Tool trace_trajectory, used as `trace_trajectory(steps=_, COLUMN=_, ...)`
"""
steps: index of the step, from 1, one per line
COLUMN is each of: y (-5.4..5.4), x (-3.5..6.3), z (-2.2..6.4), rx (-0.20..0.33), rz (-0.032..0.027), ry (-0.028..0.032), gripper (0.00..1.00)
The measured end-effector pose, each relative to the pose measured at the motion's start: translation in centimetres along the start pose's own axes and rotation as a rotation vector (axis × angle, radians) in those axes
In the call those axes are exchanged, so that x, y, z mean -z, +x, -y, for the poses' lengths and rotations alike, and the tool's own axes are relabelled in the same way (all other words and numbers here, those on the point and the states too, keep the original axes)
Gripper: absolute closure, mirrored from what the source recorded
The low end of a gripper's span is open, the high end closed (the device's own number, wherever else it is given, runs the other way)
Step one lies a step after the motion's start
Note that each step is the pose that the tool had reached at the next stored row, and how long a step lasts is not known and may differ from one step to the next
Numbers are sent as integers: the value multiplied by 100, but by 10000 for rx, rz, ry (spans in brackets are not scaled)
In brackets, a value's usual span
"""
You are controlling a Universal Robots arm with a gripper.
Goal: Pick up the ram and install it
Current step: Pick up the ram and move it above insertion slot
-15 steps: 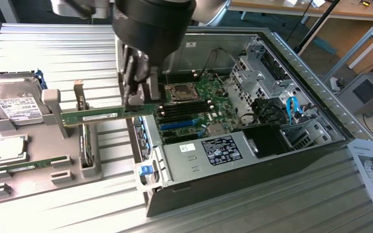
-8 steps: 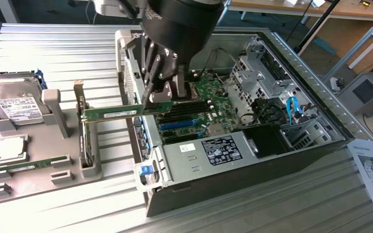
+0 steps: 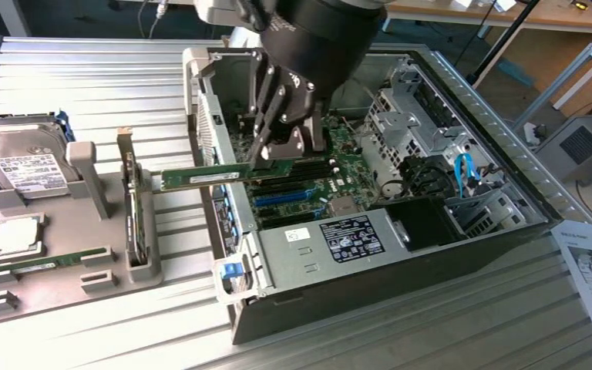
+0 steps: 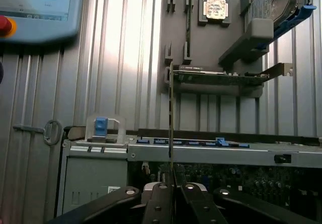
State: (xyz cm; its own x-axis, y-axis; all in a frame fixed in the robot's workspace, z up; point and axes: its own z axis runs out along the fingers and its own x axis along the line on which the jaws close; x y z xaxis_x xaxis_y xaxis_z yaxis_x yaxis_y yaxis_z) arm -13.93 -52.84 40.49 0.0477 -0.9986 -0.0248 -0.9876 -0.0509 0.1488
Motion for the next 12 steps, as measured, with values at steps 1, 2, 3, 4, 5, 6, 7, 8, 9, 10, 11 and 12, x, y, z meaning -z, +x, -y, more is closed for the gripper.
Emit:
trace_trajectory(steps=1, y=1, x=4, z=25, rx=0, rz=1, ry=-9, gripper=88)
trace_trajectory(steps=2, y=3, x=9, z=55, rx=0, rz=1, ry=-20, gripper=88)
trace_trajectory(steps=3, y=4, x=14, z=88, rx=0, rz=2, ry=-31, gripper=88)
trace_trajectory(steps=4, y=6, x=19, z=125, rx=1, rz=4, ry=-43, gripper=88)
trace_trajectory(steps=5, y=8, x=25, z=161, rx=0, rz=6, ry=-54, gripper=88)
trace_trajectory(steps=6, y=9, x=30, z=188, rx=-1, rz=6, ry=-62, gripper=88)
trace_trajectory(steps=7, y=11, x=34, z=218, rx=-1, rz=8, ry=-71, gripper=88)
trace_trajectory(steps=8, y=12, x=38, z=242, rx=-1, rz=9, ry=-78, gripper=88)
trace_trajectory(steps=9, y=14, x=43, z=273, rx=0, rz=12, ry=-87, gripper=88)
trace_trajectory(steps=10, y=15, x=47, z=297, rx=0, rz=13, ry=-95, gripper=88)
trace_trajectory(steps=11, y=16, x=51, z=322, rx=0, rz=14, ry=-103, gripper=88)
trace_trajectory(steps=12, y=17, x=55, z=350, rx=0, rz=16, ry=-112, gripper=88)
